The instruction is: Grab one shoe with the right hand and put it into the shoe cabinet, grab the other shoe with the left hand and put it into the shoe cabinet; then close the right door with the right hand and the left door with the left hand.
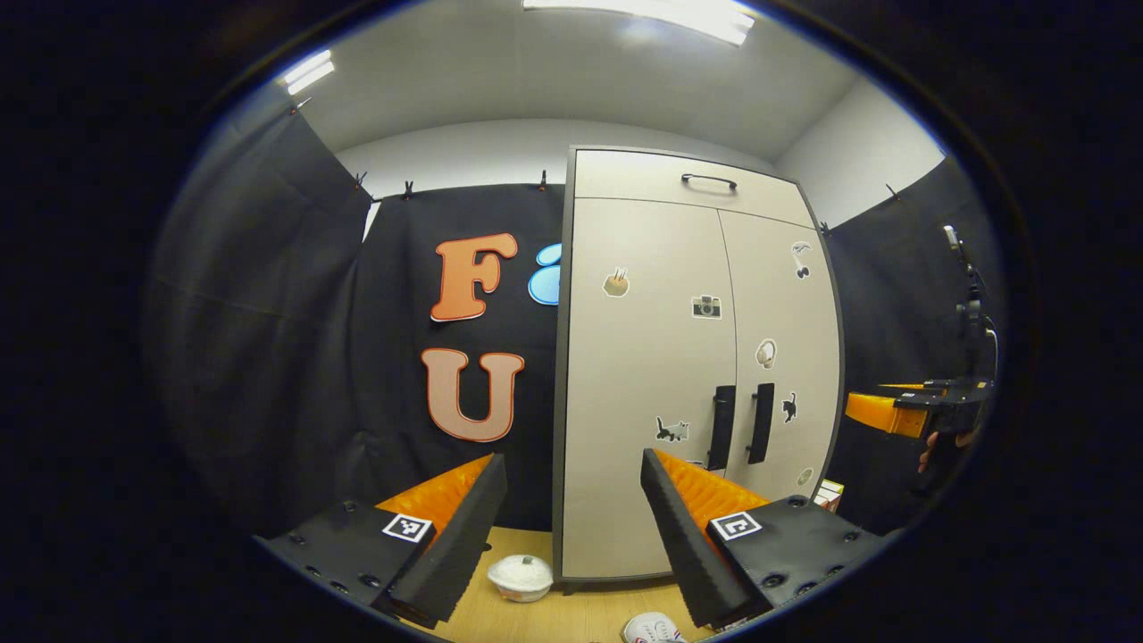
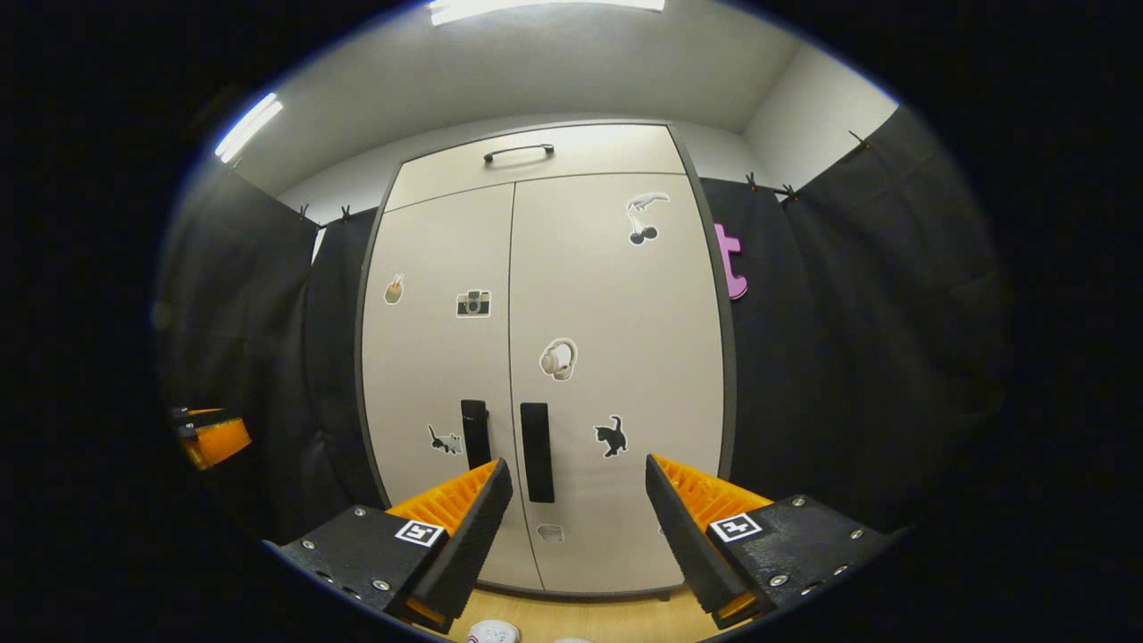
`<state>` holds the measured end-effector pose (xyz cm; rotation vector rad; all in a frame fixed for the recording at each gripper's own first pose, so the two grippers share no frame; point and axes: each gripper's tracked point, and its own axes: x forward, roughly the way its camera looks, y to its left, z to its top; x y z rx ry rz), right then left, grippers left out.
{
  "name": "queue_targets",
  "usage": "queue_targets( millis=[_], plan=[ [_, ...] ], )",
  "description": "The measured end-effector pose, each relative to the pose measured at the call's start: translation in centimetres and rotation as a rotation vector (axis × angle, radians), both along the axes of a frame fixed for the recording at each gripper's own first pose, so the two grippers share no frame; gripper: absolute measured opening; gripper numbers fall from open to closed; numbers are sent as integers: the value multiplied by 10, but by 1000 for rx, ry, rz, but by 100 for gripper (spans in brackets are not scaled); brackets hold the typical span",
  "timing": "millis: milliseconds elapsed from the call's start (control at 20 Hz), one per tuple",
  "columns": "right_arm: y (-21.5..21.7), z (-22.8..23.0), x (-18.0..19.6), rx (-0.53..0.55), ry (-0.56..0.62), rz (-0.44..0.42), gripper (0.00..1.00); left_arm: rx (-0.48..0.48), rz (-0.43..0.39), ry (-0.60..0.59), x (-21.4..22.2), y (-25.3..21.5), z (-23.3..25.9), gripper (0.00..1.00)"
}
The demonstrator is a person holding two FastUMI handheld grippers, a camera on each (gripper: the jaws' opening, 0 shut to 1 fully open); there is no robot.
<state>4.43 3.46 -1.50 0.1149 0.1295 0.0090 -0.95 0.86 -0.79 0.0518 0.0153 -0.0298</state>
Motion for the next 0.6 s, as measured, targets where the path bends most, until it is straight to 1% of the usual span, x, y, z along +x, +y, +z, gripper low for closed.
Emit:
queue_targets(
  millis=[200,250,300,400,600],
  plan=[
    [16,-19,37,31,75,14,92,5,39,9,-5,18,-5,98],
    [20,-22,47,29,86,15,90,7,51,14,-7,23,-7,98],
    [25,-26,57,20,93,16,84,8,65,20,-8,29,-9,98],
    [30,-34,78,2,113,9,80,7,93,35,-11,40,-15,98],
    [37,-57,113,-38,170,-16,75,6,155,53,-16,65,-23,98]
  ],
)
